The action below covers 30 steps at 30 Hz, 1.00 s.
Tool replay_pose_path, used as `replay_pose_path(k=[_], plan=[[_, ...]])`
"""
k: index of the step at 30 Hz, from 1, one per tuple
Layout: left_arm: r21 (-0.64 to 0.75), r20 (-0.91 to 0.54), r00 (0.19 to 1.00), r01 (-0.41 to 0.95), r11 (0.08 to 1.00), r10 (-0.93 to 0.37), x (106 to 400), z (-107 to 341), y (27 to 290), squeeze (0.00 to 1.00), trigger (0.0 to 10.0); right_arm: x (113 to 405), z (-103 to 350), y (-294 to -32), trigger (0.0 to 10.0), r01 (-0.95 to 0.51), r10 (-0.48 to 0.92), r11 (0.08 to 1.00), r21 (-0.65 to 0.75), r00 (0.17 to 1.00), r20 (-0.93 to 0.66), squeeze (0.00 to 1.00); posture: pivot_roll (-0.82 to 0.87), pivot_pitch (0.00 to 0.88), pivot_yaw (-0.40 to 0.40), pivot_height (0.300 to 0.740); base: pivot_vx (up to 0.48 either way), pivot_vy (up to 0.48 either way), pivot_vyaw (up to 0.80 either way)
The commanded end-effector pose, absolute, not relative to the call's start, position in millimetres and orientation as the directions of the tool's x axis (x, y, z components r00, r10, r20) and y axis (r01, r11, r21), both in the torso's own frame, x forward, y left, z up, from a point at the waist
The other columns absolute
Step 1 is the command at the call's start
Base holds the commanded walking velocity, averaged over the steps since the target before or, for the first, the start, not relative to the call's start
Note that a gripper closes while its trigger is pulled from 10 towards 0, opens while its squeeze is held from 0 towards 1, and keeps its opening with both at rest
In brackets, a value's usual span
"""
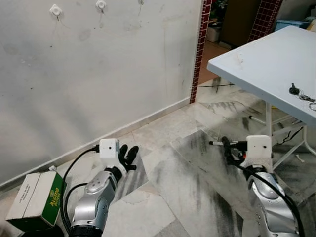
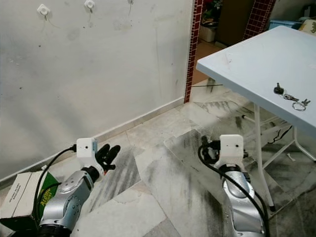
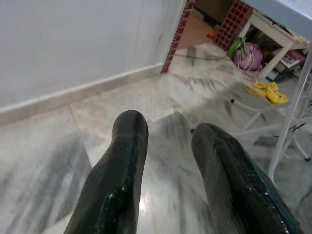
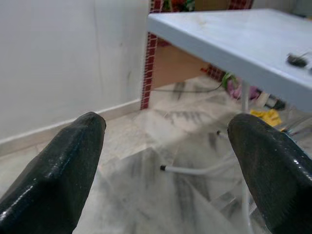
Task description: Hang keys on a hook
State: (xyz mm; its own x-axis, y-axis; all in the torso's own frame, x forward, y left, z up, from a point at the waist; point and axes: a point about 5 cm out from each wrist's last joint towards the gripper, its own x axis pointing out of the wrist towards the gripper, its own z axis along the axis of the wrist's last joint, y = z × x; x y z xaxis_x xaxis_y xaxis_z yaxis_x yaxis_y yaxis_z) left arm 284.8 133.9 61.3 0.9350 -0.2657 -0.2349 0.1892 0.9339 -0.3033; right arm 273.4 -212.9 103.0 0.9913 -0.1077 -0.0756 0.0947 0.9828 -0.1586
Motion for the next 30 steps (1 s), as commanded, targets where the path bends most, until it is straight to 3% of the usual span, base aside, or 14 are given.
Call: replay_pose_path(k=[1,6,10,11,22,23,24,25,26,30], plan=[[-0.278,-0.216,0.951,0.156,0.948,-0.220,284,63,143,0.00,10.0,274,110,-215,10.0,0.102,-0.111,0.977,-0.186,0.993,-0.041,0.00,-0.10,0.000,0.076,0.740,0.000,0.000,-0.78],[-0.283,-0.149,0.972,0.136,0.949,-0.184,285,73,148,0.00,10.0,274,114,-222,10.0,0.157,-0.163,0.966,-0.206,0.987,-0.009,0.00,-0.10,0.000,0.074,0.740,0.000,0.000,-0.78],[-0.280,-0.145,0.971,0.143,0.949,-0.189,286,74,149,0.00,10.0,274,118,-228,10.0,0.214,-0.213,0.952,-0.219,0.977,0.026,0.00,-0.09,0.000,0.075,0.740,0.000,0.000,0.00],[-0.276,-0.140,0.971,0.148,0.950,-0.193,288,74,149,0.00,10.0,275,123,-227,0.0,0.214,-0.205,0.958,-0.190,0.977,0.063,0.00,-0.10,0.000,0.078,0.740,0.000,0.000,0.00],[-0.275,-0.138,0.972,0.149,0.950,-0.192,289,74,149,0.00,10.0,273,119,-233,0.0,0.261,-0.257,0.944,-0.204,0.965,0.048,0.00,-0.10,0.000,0.082,0.740,0.000,0.000,0.00],[-0.282,-0.142,0.971,0.146,0.948,-0.192,289,74,148,0.00,10.0,273,118,-234,5.6,0.266,-0.265,0.941,-0.210,0.964,0.035,0.00,-0.10,0.000,0.082,0.740,0.000,0.000,0.00],[-0.291,-0.145,0.971,0.143,0.946,-0.191,288,73,148,0.00,10.0,274,116,-235,10.0,0.266,-0.269,0.939,-0.218,0.963,0.016,0.00,-0.10,0.000,0.082,0.740,0.000,0.000,0.00],[-0.291,-0.145,0.971,0.143,0.946,-0.191,288,73,148,0.00,10.0,274,116,-235,10.0,0.266,-0.269,0.939,-0.218,0.963,0.016,0.00,-0.10,0.000,0.082,0.740,0.000,0.000,0.00],[-0.312,-0.152,0.970,0.136,0.940,-0.191,288,72,148,0.00,10.0,273,115,-235,10.0,0.267,-0.270,0.944,-0.194,0.963,0.014,1.00,-0.10,0.000,0.082,0.740,0.000,0.000,0.00],[-0.319,-0.158,0.967,0.139,0.937,-0.198,288,72,147,0.00,10.0,272,116,-236,10.0,0.273,-0.272,0.949,-0.155,0.962,0.031,1.00,-0.10,0.000,0.080,0.740,0.000,0.000,0.00]])
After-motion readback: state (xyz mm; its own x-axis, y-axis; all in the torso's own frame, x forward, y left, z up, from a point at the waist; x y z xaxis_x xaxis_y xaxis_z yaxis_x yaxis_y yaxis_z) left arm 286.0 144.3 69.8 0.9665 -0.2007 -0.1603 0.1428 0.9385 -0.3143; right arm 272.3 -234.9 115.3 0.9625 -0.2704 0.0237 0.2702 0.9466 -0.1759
